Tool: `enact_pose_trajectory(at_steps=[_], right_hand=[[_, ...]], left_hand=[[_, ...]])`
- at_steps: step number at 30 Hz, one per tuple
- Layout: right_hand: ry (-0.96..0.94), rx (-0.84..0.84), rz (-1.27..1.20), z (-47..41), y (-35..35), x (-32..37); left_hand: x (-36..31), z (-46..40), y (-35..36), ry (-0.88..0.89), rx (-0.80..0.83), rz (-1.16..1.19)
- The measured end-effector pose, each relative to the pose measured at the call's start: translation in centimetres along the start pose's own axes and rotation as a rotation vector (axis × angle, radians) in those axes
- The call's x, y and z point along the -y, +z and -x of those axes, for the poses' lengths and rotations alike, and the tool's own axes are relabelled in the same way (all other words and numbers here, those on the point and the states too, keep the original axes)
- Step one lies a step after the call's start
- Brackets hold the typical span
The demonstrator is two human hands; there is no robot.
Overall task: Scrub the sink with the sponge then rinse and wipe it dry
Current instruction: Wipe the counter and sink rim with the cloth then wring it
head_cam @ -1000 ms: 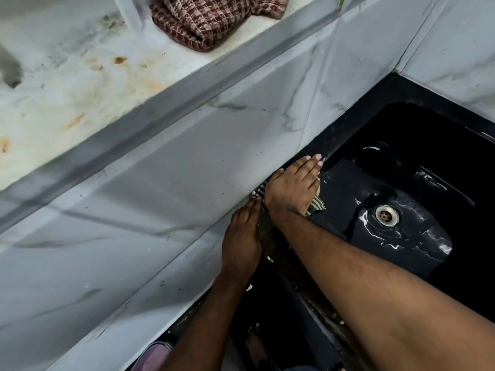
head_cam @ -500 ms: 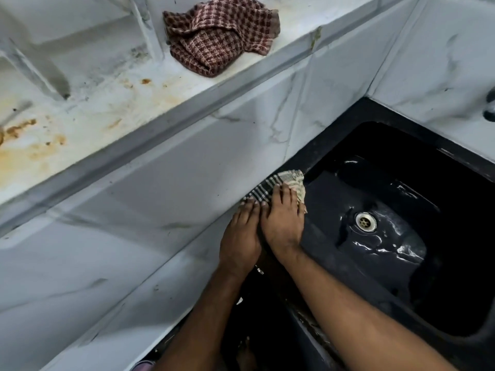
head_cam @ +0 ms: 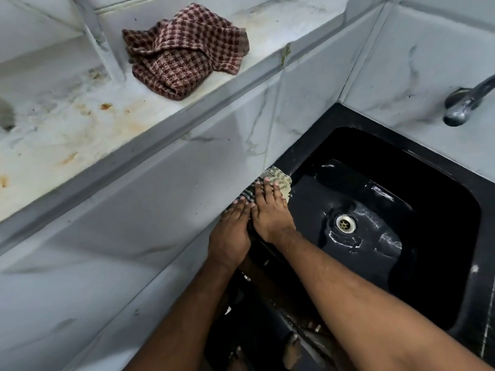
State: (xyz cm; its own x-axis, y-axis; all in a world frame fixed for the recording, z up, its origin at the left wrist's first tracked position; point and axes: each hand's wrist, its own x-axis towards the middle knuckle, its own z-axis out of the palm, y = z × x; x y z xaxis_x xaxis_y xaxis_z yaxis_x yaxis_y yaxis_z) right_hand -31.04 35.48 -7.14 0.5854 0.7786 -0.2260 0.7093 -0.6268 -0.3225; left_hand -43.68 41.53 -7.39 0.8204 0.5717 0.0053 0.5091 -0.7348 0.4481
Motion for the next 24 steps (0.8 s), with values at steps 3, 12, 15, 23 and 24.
enact_pose_trajectory(at_steps=[3,12,15,23,24], right_hand=[[0.024,0.024,-0.033,-0.8,0.2,-0.2],[0.009,-0.039,-0.111,-2.8,-1.7,-1.9],[-0.040,-0.065,-0.056,-3.5,-2.5,-2.7],[0.048,-0.024,0.001,-4.4,-3.6,-2.9],[0.057,-0.014,0.012,-4.6,-4.0,-3.0]], left_hand=[[-0.4,-0.4,-0.1,-0.001,0.038,-0.040],[-2.1,-3.2,-0.4,-0.039,0.137,-0.089],[-3.3,-4.0,-1.0,-0.045,0.129,-0.121],[-4.2,-5.1,0.5,-0.037,0.140,-0.179],[-4.2,-5.4,0.7,-0.038,0.143,-0.180]])
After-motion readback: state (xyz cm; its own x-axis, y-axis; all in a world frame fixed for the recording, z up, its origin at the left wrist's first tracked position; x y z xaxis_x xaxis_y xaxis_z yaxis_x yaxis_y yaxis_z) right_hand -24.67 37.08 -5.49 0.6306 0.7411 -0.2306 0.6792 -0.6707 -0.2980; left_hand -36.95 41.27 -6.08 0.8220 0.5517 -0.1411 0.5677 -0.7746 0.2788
